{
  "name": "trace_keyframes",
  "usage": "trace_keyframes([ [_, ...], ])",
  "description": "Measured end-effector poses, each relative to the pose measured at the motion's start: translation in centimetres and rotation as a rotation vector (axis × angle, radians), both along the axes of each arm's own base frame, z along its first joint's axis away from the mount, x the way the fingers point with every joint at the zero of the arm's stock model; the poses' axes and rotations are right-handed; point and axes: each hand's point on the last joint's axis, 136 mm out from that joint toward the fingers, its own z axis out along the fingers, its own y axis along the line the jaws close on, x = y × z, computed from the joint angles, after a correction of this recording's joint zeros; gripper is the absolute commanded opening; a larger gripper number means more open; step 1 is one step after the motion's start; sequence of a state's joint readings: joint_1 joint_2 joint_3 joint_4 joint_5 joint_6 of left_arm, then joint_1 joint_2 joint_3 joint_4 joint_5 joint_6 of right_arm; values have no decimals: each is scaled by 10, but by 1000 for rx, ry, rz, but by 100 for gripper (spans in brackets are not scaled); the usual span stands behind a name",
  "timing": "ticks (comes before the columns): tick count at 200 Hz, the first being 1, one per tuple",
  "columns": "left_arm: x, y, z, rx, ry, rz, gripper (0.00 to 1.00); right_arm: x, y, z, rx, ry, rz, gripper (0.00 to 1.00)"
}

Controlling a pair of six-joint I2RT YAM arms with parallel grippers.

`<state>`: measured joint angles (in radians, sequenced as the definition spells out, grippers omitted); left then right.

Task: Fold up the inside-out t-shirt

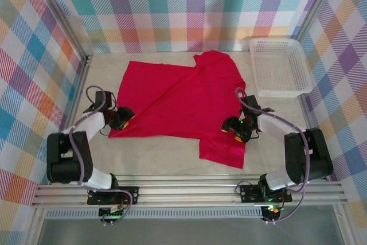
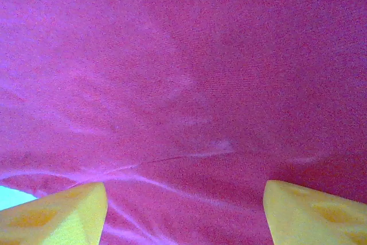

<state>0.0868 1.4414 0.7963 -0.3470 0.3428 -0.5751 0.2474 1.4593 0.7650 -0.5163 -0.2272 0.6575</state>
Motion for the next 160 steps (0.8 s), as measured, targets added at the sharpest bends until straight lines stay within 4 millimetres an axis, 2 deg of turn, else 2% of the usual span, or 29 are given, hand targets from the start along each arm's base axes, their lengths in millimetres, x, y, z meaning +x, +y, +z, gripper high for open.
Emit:
trace_keyframes([
  [15, 12, 0, 27, 24, -57, -10, 45, 15, 3, 18, 2, -36, -2, 73],
  [35, 43, -7, 67, 54, -153, -44, 45, 40, 10, 49, 27, -128, -3, 74],
  [56, 91, -35, 99, 64, -234, -134, 44, 57, 18, 67, 52, -193, -7, 74],
  [69, 119, -55, 102, 61, -249, -191, 44, 60, 23, 68, 61, -191, -8, 74],
  [85, 155, -74, 87, 62, -235, -241, 44, 63, 30, 61, 64, -169, -2, 75],
  [110, 188, -87, 46, 72, -154, -292, 45, 65, 34, 44, 59, -120, -7, 75],
  [133, 201, -86, 13, 82, -83, -314, 45, 65, 35, 29, 51, -78, -10, 77],
  [160, 196, -69, -13, 75, -15, -289, 47, 67, 36, 11, 40, -41, -12, 78],
])
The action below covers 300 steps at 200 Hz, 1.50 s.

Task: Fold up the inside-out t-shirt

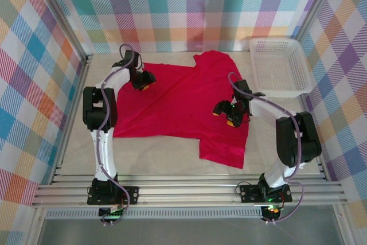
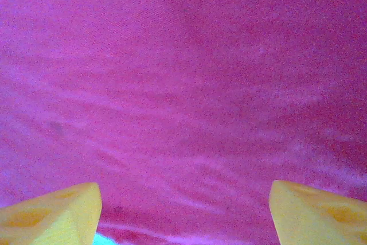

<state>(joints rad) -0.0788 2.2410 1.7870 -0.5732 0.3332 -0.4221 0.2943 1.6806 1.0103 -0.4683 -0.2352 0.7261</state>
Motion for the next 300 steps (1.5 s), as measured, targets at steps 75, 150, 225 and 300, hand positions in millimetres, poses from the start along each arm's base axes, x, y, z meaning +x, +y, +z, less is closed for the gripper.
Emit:
trace_keyframes([
  [75, -63, 79, -24, -62, 40, 203, 46, 56, 14, -18, 1, 25, 1, 79],
  [150, -154, 58, -26, -133, 9, 261, 47, 180, 37, -10, -2, -75, 49, 78],
  [225, -167, 30, -25, -156, 3, 223, 47, 180, 27, -12, -18, -65, 65, 78],
  [300, -149, 44, -25, -82, 20, 226, 47, 129, -9, -14, -44, -25, 33, 79],
])
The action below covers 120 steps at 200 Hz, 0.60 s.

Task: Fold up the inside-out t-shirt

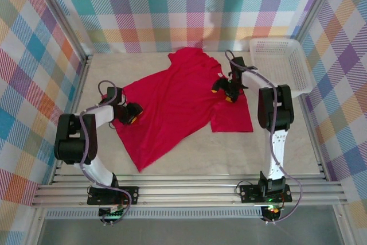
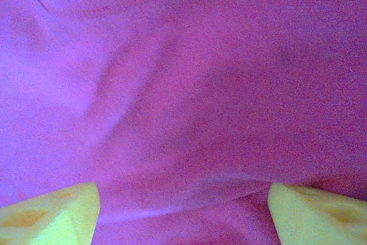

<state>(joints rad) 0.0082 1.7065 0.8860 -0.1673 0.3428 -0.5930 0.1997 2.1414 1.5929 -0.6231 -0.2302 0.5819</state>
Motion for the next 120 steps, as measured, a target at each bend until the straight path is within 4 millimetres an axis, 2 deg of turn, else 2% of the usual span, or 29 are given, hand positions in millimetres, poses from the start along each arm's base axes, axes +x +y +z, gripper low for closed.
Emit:
trace_keyframes([
  [12, 15, 6, 0, 11, 1, 7, 47, -21, -5, -1, -9, 13, -2, 79],
  [47, 74, 16, 1, 27, -20, 8, 47, -92, -19, -5, -3, 25, -25, 78],
  [74, 101, 16, 4, 29, -20, -7, 47, -138, -15, -3, 21, 40, -30, 80],
  [85, 101, 16, 5, 32, -10, -12, 47, -145, -15, -3, 16, 56, -28, 80],
  [99, 98, 19, 5, 49, 13, -16, 48, -145, -16, 1, -2, 69, -26, 81],
  [109, 95, 20, 5, 63, 28, -23, 48, -136, -17, 10, -12, 59, -27, 82],
  [120, 89, 22, 7, 80, 46, -30, 49, -115, -15, 26, -12, 14, -25, 81],
])
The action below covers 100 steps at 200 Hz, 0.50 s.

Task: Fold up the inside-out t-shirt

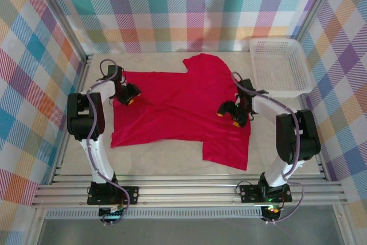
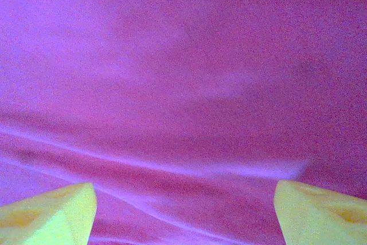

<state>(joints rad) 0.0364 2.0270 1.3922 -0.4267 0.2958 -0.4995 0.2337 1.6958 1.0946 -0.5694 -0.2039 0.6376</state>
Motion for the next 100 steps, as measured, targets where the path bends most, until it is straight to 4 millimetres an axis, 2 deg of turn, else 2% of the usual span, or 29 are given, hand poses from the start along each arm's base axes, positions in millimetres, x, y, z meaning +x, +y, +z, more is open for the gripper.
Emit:
trace_keyframes([
  [25, -14, 3, 17, 39, 14, -21, 49, 62, 8, 30, 18, -114, 9, 81],
  [40, -16, 5, 31, 59, -8, -28, 49, 96, 13, 31, 28, -145, 14, 81],
  [61, -13, 8, 36, 70, -20, -27, 50, 139, 17, 13, 38, -147, 14, 81],
  [78, -7, 11, 28, 81, 0, -21, 50, 159, 15, -9, 43, -124, 4, 81],
  [88, 5, 14, 22, 88, 7, -15, 50, 169, 13, -23, 47, -106, -4, 81],
  [100, 22, 17, 15, 92, 5, -10, 50, 180, 11, -18, 67, -111, -12, 80],
])
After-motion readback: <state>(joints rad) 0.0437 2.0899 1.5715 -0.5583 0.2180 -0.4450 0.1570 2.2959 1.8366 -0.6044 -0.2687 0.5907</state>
